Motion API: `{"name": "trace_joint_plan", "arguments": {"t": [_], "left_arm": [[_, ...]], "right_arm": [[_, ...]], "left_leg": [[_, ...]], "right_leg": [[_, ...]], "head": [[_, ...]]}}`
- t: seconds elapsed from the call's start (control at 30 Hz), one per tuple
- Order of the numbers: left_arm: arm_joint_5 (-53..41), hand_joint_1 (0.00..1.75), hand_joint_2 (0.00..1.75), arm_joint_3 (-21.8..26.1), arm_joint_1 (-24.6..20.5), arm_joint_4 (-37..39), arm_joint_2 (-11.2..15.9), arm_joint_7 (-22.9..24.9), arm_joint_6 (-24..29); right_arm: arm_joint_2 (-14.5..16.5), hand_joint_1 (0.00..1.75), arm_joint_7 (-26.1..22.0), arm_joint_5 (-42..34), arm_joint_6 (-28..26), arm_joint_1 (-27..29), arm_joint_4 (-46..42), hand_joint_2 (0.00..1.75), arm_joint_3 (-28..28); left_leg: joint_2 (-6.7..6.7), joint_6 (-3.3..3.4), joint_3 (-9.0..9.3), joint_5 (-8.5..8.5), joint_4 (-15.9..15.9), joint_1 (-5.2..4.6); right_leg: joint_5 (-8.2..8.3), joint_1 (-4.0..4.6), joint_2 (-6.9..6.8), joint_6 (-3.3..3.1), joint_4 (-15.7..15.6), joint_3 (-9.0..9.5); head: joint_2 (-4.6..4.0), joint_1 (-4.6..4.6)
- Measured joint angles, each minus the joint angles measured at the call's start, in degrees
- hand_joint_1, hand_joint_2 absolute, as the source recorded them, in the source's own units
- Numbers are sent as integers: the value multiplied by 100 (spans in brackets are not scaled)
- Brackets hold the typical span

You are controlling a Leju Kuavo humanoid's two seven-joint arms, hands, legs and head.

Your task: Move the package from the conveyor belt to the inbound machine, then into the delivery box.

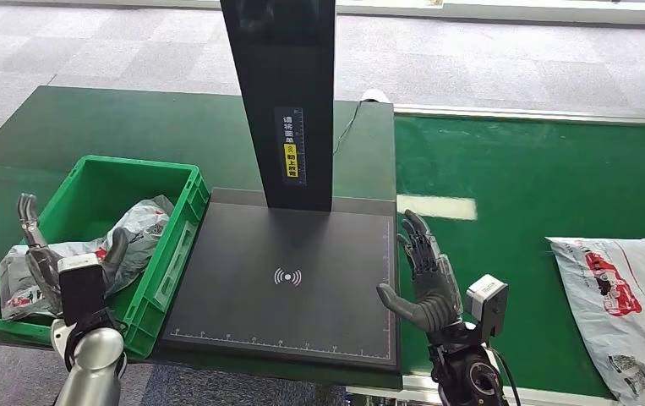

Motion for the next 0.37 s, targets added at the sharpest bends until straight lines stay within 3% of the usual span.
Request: {"name": "trace_joint_plan", "arguments": {"t": [0.1,0.17,0.23,0.33,0.37], "left_arm": [[308,0,175,-191,160,-326,-61,-369,-43],[562,0,175,-391,274,-530,-76,-457,-378],[916,0,175,-636,358,-682,-72,-401,-1073],[1658,0,175,-1022,432,-759,-17,-178,-2725],[1794,0,175,-1086,442,-760,-6,-150,-3029]], "right_arm": [[-7,0,18,11,6,-1,2,175,3],[-23,0,66,47,27,-8,16,175,19],[-51,0,132,96,75,-24,50,175,46],[-108,0,273,221,182,-90,159,175,112],[-119,0,300,248,202,-104,183,175,126]], "left_leg": [[0,0,-1,-1,0,0],[-1,0,-3,-2,0,0],[-2,1,-5,-3,0,-1],[0,1,-6,-3,0,-1],[1,1,-7,-3,0,-1]], "right_leg": [[0,-1,0,0,0,-2],[0,-1,0,0,0,-3],[0,-1,-1,1,0,-3],[0,-1,0,0,0,-3],[0,-1,1,0,0,-3]], "head": [[0,0],[0,0],[0,0],[0,-1],[0,0]]}}
